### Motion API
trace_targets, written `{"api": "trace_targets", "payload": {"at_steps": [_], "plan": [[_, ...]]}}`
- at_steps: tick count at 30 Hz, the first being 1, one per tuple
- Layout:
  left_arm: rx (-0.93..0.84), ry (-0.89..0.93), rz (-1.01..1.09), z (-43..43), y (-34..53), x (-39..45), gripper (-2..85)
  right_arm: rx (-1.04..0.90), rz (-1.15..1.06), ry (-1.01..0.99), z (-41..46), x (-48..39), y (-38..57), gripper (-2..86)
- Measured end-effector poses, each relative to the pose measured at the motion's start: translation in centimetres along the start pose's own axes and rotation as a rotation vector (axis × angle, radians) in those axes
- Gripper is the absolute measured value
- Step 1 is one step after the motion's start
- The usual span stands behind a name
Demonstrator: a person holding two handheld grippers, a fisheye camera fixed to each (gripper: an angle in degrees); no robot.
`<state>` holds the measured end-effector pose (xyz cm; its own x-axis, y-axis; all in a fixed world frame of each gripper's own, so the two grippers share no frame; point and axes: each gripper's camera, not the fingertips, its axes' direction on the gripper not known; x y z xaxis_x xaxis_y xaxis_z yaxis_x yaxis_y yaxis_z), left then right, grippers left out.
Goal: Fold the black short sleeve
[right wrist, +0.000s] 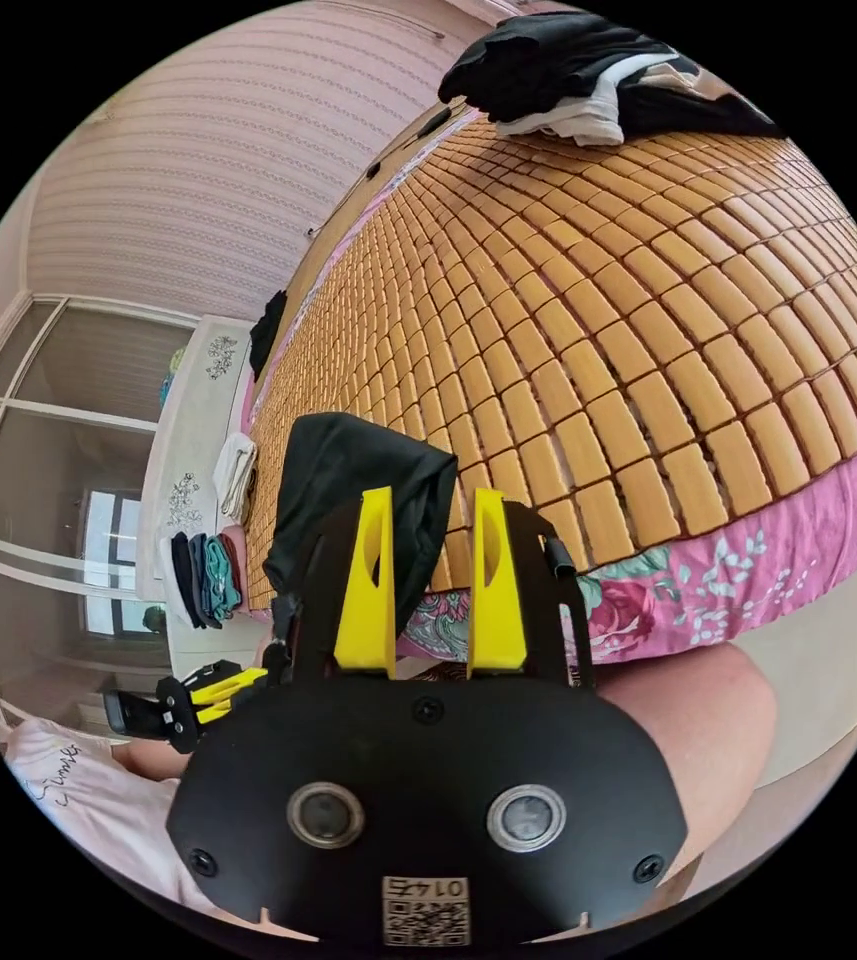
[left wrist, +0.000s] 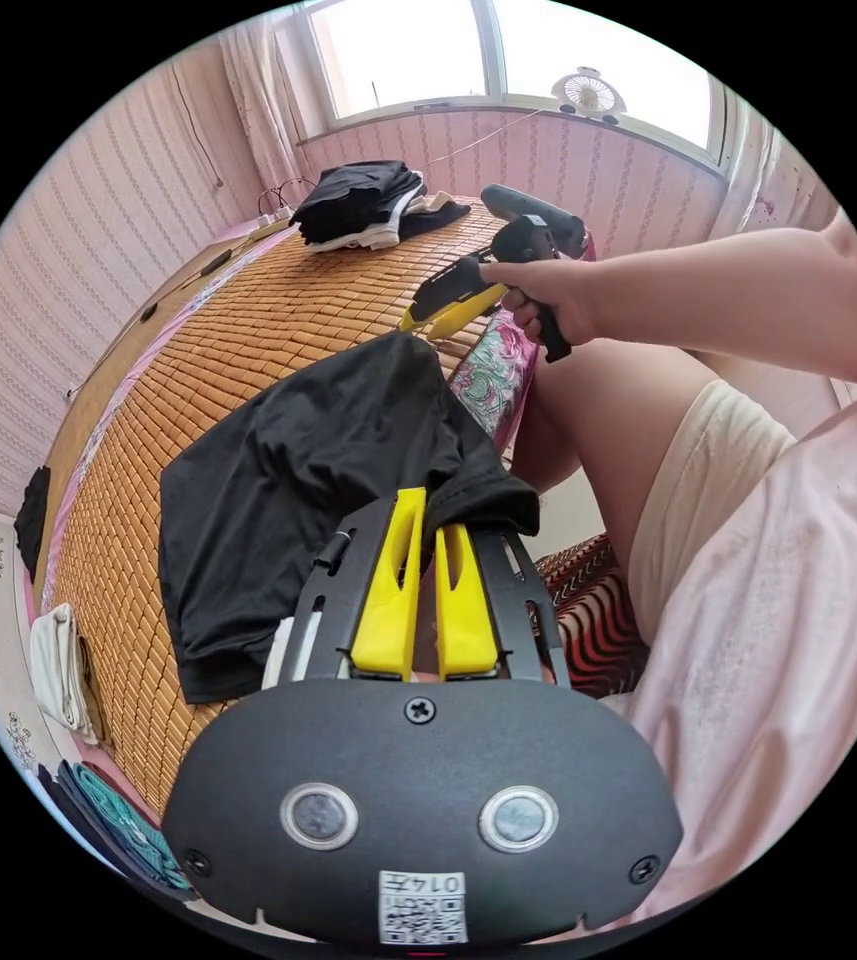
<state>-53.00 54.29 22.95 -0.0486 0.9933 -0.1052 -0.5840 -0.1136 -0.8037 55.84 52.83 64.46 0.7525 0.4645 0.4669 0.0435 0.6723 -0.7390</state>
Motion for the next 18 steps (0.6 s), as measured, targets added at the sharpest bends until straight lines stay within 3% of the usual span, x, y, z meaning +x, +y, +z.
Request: {"api": "trace_targets", "payload": {"at_steps": [7, 11, 18], "plan": [[0.026, 0.001, -0.009, -0.4, 2.5, -0.7, -0.8, 0.056, 0.154, -0.169, 1.4, 3.2, 1.7, 1.8], [0.093, 0.043, -0.037, -1.3, 3.8, -1.7, -0.8, 0.124, 0.106, -0.236, -2.1, 2.5, 1.6, 1.0], [0.266, 0.216, -0.163, -2.9, 5.7, -4.1, -0.9, 0.176, -0.036, -0.158, -9.9, -2.7, -1.0, 0.7]]}}
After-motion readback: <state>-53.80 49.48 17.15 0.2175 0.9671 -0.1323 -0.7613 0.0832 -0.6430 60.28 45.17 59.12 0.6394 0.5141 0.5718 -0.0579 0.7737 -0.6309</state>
